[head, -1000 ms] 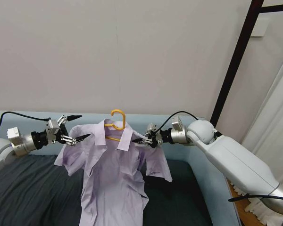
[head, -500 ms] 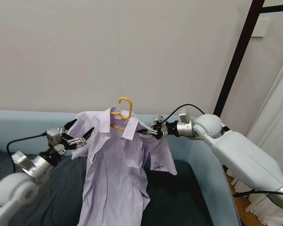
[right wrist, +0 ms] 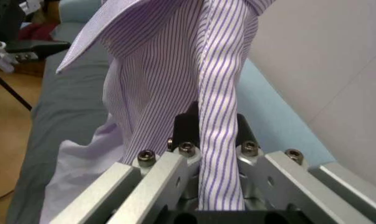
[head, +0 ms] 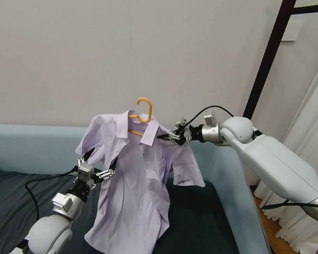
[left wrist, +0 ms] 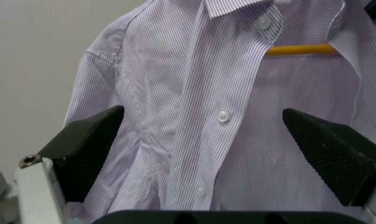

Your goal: Pick up the clothes from the sofa and hang them on the clothes hanger.

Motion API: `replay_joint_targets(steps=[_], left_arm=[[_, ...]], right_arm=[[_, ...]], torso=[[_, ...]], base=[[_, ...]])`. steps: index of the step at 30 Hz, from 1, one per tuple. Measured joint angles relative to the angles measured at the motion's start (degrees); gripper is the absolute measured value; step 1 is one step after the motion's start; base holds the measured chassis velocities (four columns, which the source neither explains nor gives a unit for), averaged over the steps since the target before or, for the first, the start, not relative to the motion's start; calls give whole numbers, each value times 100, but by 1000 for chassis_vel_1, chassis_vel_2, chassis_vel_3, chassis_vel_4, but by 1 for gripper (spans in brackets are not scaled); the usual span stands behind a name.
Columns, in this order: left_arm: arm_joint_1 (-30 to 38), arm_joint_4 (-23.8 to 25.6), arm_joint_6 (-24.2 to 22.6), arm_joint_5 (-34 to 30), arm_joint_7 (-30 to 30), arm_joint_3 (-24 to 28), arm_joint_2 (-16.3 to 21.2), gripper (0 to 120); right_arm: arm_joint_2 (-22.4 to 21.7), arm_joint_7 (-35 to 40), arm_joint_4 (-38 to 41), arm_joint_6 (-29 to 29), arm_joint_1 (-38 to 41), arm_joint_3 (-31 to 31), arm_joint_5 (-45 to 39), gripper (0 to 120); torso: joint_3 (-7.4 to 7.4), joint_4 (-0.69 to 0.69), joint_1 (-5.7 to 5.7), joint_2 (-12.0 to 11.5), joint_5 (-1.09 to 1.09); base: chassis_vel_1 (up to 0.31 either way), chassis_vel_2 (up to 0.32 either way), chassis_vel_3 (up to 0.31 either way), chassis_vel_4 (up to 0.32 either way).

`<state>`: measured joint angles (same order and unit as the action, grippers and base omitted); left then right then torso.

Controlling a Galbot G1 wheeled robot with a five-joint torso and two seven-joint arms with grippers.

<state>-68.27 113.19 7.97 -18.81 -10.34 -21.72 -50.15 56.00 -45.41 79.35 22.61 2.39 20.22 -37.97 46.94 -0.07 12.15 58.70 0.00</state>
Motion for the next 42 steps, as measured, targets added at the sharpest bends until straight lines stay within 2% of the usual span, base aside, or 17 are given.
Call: replay_joint_targets(steps=[6, 14, 19, 20, 23, 29, 30, 34, 35, 37, 42], left_arm=[[471, -206, -259, 602, -432, 246, -343, 100], [1085, -494, -472, 760, -599, 591, -448, 94], [1420, -834, -452, 810, -691, 881, -572, 79], [1420, -834, -452, 810, -691, 881, -572, 79], [1545, -1048, -373, 911, -727, 1035, -674, 65], [1451, -1046, -358, 937, -793, 1078, -708, 41], [1451, -1046, -358, 937, -793, 1078, -708, 41], [1449, -1056, -335, 919, -826, 1045, -696, 22], [1449, -1056, -335, 919, -826, 1045, -696, 22], [1429, -995, -312, 900, -830, 1018, -674, 11], [1344, -820, -274, 836, -830, 958, -622, 0]], right_arm=[[84, 66, -51, 111, 300, 170, -186, 2], [165, 68, -176, 115, 440, 222, -197, 2], [182, 63, -200, 114, 460, 236, -201, 2], [182, 63, -200, 114, 460, 236, -201, 2], [167, 60, -209, 115, 490, 239, -213, 2], [124, 55, -232, 114, 532, 238, -220, 2], [124, 55, -232, 114, 532, 238, -220, 2], [120, 47, -246, 110, 543, 237, -222, 2], [120, 47, -246, 110, 543, 237, -222, 2], [122, 43, -247, 107, 540, 237, -218, 2], [123, 41, -254, 101, 528, 253, -188, 2]], torso=[[0, -2, 0, 0, -1], [0, -2, 0, 0, 0], [0, -2, 0, -1, 0], [0, -2, 0, -1, 0], [0, -2, 0, -1, 0], [0, -1, 0, -1, 0], [0, -1, 0, -1, 0], [0, -2, 0, 0, 0], [0, -2, 0, 0, 0], [0, -2, 0, -1, 0], [0, -2, 0, 0, -1]], base=[[0, 0, 0, 0], [0, 0, 0, 0], [0, 0, 0, 0], [0, 0, 0, 0], [0, 0, 0, 0], [0, 0, 0, 0], [0, 0, 0, 0], [0, 0, 0, 0], [0, 0, 0, 0], [0, 0, 0, 0], [0, 0, 0, 0]])
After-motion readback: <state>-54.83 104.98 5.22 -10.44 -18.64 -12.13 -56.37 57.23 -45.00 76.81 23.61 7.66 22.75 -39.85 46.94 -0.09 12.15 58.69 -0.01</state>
